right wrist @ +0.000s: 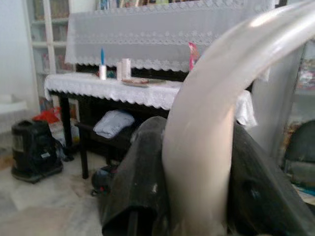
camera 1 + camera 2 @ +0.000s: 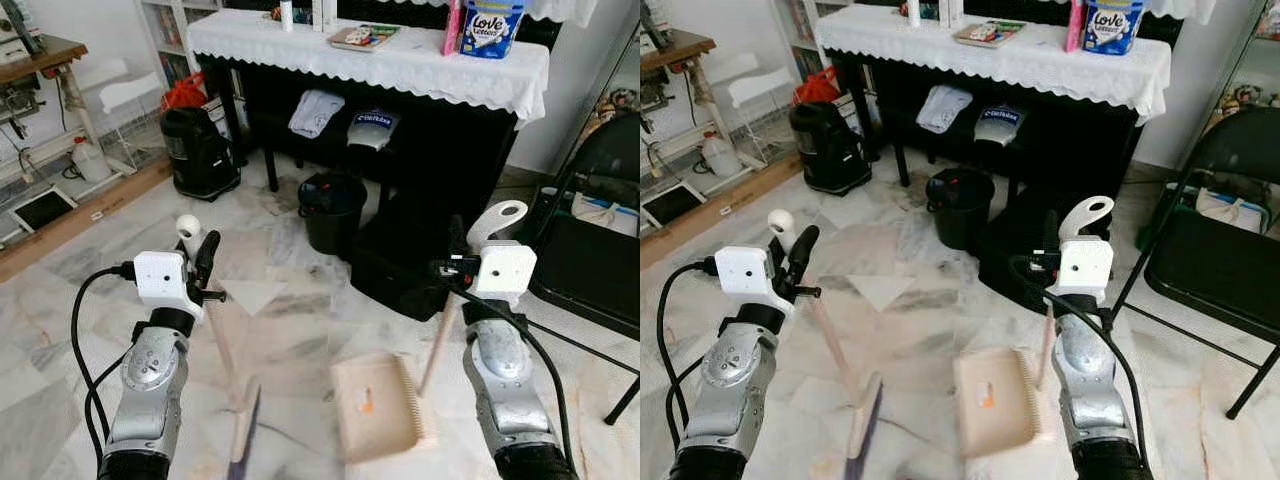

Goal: Sweep floor

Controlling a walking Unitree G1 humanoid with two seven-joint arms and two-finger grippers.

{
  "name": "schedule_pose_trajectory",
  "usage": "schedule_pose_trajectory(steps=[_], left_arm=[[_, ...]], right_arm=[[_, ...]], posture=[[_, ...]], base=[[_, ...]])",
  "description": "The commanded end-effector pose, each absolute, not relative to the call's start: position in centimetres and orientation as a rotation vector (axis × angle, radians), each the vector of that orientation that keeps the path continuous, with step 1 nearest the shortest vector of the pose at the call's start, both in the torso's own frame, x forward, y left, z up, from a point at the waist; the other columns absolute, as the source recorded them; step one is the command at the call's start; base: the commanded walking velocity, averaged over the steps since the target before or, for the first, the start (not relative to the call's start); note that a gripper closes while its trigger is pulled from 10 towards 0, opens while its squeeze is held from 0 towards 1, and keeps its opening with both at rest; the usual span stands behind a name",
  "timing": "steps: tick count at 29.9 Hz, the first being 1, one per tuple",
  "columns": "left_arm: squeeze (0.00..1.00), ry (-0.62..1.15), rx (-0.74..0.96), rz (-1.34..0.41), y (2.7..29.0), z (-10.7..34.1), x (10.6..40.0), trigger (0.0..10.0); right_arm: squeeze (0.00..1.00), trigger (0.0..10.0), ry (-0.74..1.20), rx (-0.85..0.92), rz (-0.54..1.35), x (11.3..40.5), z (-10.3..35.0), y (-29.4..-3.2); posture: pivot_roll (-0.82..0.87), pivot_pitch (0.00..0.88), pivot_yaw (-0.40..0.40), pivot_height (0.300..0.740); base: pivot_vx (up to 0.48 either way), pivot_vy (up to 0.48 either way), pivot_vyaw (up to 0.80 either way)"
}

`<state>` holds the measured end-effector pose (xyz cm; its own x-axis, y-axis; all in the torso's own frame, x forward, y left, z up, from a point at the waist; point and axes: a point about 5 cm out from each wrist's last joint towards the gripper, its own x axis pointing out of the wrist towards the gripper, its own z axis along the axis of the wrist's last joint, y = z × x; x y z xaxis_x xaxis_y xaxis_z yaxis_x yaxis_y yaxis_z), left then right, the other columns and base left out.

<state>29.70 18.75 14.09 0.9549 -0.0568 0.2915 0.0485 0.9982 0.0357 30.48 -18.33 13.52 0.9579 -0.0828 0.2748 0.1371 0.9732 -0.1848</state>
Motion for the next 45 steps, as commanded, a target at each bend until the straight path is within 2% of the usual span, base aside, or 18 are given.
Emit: schedule_pose_trajectory(steps=[1,7,13,22,29,35,45], left_arm=[[0.00,-0.329,0.050,-0.069,18.9,14.9,29.7,10.0],[0.00,-0.327,0.060,-0.080,19.2,15.0,30.2,10.0],[0.00,-0.344,-0.012,-0.074,19.5,16.0,30.8,10.0],[0.00,-0.362,-0.118,-0.131,17.6,17.3,32.7,10.0],[0.00,-0.343,-0.170,-0.161,16.2,17.4,33.7,10.0],[0.00,-0.323,-0.206,-0.200,14.5,17.0,33.6,10.0],[0.00,-0.283,-0.215,-0.228,13.3,16.0,33.0,10.0]], right_arm=[[0.00,10.0,-0.310,-0.223,-0.151,30.3,14.1,-19.0],[0.00,10.0,-0.251,-0.277,-0.219,30.0,12.2,-20.7],[0.00,10.0,-0.258,-0.327,-0.231,29.7,11.7,-21.5],[0.00,10.0,-0.271,-0.402,-0.235,29.5,11.4,-22.7],[0.00,10.0,-0.289,-0.416,-0.214,29.2,10.9,-22.5],[0.00,10.0,-0.266,-0.436,-0.201,29.0,9.8,-22.6],[0.00,10.0,-0.251,-0.443,-0.206,28.6,8.9,-22.8]], posture=[[-0.01,0.066,0.065,0.740],[0.00,0.109,0.078,0.740],[0.01,0.149,0.104,0.740],[0.00,0.204,0.135,0.740],[0.02,0.253,0.166,0.740],[0.04,0.286,0.186,0.740],[0.07,0.312,0.200,0.740]], base=[[0.000,0.000,0.00],[0.000,0.000,0.00],[0.000,0.000,0.00],[0.000,0.000,0.00],[0.000,0.000,0.00],[0.000,0.000,0.00],[0.000,0.000,0.00]])
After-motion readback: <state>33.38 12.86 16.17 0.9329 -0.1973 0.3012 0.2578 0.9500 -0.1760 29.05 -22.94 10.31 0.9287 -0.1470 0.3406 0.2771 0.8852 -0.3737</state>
